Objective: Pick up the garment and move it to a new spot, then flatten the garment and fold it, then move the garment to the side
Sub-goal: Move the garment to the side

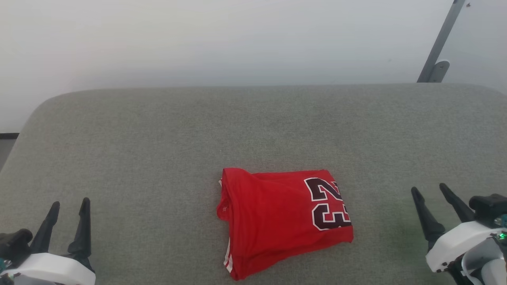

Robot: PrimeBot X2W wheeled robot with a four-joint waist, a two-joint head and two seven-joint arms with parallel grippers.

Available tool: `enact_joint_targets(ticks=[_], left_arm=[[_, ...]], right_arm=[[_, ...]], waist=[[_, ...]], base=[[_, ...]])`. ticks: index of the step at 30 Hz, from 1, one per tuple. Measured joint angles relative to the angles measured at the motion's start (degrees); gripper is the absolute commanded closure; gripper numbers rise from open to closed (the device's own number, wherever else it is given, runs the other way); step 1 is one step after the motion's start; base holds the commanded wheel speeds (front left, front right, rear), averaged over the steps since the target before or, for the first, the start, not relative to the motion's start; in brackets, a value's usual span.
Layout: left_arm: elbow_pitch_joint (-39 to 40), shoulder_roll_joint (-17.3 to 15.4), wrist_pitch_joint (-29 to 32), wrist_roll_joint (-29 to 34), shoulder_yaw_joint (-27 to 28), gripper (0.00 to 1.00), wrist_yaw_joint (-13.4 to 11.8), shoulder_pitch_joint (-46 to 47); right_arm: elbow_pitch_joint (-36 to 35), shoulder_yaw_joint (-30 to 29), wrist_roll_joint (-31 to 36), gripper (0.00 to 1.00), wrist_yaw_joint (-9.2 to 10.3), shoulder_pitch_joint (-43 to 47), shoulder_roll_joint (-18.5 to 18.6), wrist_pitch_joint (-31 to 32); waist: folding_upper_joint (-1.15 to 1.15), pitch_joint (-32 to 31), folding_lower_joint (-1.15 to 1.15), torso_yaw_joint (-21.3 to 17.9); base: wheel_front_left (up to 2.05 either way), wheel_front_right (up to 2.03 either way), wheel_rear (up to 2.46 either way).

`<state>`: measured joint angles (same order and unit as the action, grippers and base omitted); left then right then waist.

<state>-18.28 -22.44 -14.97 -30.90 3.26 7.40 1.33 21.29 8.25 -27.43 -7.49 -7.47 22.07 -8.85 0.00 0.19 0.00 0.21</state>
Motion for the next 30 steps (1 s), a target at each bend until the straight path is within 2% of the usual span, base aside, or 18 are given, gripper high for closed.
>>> enact_joint_targets(ticks=[6,12,19,30], left_arm=[[0.1,-0.1,0.0,-0.1,-0.4,0.0,0.0,0.0],[0.2,0.0,0.0,-0.3,-1.3,0.0,0.0,0.0],[0.1,0.4,0.0,-0.8,-2.8,0.0,0.0,0.8],[-0.4,0.8,0.0,-1.4,-4.5,0.0,0.0,2.7]], right_arm=[[-1.3,2.9,-1.1,0.0,0.0,-0.3,0.0,1.9],[-3.8,8.4,-2.7,0.0,0.0,-3.1,0.1,7.1],[-2.6,12.8,-4.9,0.0,0.0,-7.6,0.1,17.6],[1.1,13.2,-5.5,0.0,0.0,-12.2,-0.2,34.0]], waist=[[0.0,0.5,0.0,0.7],[0.0,1.3,0.0,2.0],[0.0,2.8,0.0,4.0],[0.0,6.2,0.0,7.4]], base=[[0.0,0.0,0.0],[0.0,0.0,0.0],[0.0,0.0,0.0],[0.0,0.0,0.0]])
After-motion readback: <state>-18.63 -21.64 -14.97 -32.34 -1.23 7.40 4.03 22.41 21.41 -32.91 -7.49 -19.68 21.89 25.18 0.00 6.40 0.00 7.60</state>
